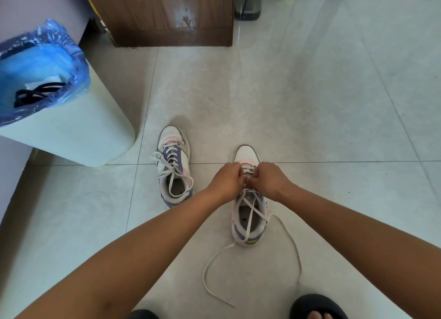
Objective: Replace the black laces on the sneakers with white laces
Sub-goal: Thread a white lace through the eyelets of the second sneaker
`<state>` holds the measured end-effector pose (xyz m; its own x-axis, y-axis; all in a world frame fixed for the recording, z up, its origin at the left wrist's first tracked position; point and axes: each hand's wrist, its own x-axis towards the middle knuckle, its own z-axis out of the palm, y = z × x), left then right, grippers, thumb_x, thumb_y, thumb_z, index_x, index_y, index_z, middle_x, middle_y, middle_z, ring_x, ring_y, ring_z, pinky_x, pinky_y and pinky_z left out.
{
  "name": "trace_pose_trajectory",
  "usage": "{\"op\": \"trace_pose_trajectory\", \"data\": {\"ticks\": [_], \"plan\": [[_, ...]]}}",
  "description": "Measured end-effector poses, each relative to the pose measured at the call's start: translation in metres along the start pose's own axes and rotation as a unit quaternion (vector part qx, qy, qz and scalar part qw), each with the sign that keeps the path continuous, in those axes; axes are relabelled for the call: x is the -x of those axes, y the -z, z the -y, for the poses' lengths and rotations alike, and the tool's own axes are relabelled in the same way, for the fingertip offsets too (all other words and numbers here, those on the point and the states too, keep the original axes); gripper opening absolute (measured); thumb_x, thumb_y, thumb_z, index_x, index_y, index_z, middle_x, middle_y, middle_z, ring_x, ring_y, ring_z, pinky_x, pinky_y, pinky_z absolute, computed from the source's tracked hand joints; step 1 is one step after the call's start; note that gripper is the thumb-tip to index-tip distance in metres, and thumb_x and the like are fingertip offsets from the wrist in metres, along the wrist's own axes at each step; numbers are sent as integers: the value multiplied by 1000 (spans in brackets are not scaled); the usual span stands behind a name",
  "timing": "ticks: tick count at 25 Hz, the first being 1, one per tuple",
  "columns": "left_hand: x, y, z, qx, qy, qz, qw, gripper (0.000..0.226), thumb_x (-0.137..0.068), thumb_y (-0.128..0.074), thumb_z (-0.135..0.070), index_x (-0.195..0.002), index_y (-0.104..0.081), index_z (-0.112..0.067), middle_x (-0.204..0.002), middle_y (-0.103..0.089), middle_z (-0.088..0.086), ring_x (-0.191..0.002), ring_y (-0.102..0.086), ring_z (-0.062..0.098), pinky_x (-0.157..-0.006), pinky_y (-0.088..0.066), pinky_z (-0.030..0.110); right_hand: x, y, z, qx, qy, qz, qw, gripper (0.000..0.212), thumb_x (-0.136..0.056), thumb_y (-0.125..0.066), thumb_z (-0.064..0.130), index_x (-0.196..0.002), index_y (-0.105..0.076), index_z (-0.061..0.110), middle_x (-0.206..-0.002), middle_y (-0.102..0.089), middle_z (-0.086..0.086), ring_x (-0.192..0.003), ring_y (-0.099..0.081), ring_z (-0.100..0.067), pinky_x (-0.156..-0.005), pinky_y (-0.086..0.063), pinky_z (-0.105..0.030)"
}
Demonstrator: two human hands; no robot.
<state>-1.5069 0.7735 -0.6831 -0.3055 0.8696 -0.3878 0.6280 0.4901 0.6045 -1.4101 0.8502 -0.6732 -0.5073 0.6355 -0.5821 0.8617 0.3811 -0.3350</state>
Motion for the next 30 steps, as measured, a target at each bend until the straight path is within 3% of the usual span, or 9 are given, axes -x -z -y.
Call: {"op": "trace_pose_trajectory", "data": {"ticks": [2,5,10,13,17,21,23,27,30], "plan": [[1,-3,1,12,6,-5,1000,16,-95,-48,-14,-97,-55,0,-106,-55,17,-97,-52,29,-73,-33,27,0,-8,2,13,-2,-17,1000,14,-90,-54,17,-81,-59,7,-83,-54,-15,-74,-51,-27,-56,-33,-27],[-1,-8,-1,16,12,16,1000,19,-94,-44,-17,-95,-51,1,-104,-52,20,-96,-51,33,-71,-34,31,2,-4,7,55,2,17,998,17,-92,-46,10,-93,-60,0,-104,-56,-22,-83,-51,-28,-61,-35,-27],[4,-7,8,66,-3,42,997,7,-94,-41,-13,-89,-39,-9,-95,-40,7,-83,-38,18,-64,-25,23,5,9,-17,-116,19,59,991,23,-95,-48,7,-71,-49,8,-80,-54,-8,-87,-59,-30,-84,-53,-44],[8,-12,14,107,1,5,994,9,-95,-43,-13,-87,-40,-10,-94,-40,4,-83,-39,16,-64,-26,22,13,-2,-23,-132,37,-8,991,25,-95,-49,8,-71,-45,13,-84,-49,-9,-82,-56,-29,-80,-53,-47],[14,-11,9,88,8,-54,995,12,-96,-49,-22,-96,-50,-10,-98,-47,3,-84,-45,15,-71,-34,24,25,-7,-22,-165,10,-59,985,22,-93,-57,27,-77,-48,15,-80,-53,-3,-76,-51,-20,-72,-47,-35],[11,3,-5,-42,23,50,998,27,-90,-58,-31,-88,-60,-4,-86,-59,10,-77,-52,20,-64,-36,28,29,-5,-14,-231,-60,3,971,31,-88,-63,23,-62,-54,10,-65,-55,-7,-70,-60,-26,-76,-57,-44],[7,4,-13,-55,53,70,995,25,-86,-62,-27,-76,-61,-4,-79,-61,12,-78,-58,27,-62,-36,27,24,-4,-8,-203,-74,-4,976,27,-84,-63,14,-60,-52,10,-63,-55,-8,-72,-60,-29,-76,-57,-42],[5,6,-21,-26,70,86,993,24,-85,-60,-20,-83,-66,3,-79,-62,18,-78,-60,29,-63,-39,29,19,-2,-2,-161,-70,50,983,26,-87,-50,4,-61,-48,7,-62,-48,-9,-62,-50,-25,-63,-48,-34],[12,9,-11,41,69,79,994,23,-88,-54,-16,-66,-53,-9,-64,-50,7,-62,-46,19,-54,-33,25,21,-3,-13,-238,-58,59,968,23,-95,-46,8,-72,-48,9,-79,-50,-11,-76,-49,-24,-83,-52,-46]]}}
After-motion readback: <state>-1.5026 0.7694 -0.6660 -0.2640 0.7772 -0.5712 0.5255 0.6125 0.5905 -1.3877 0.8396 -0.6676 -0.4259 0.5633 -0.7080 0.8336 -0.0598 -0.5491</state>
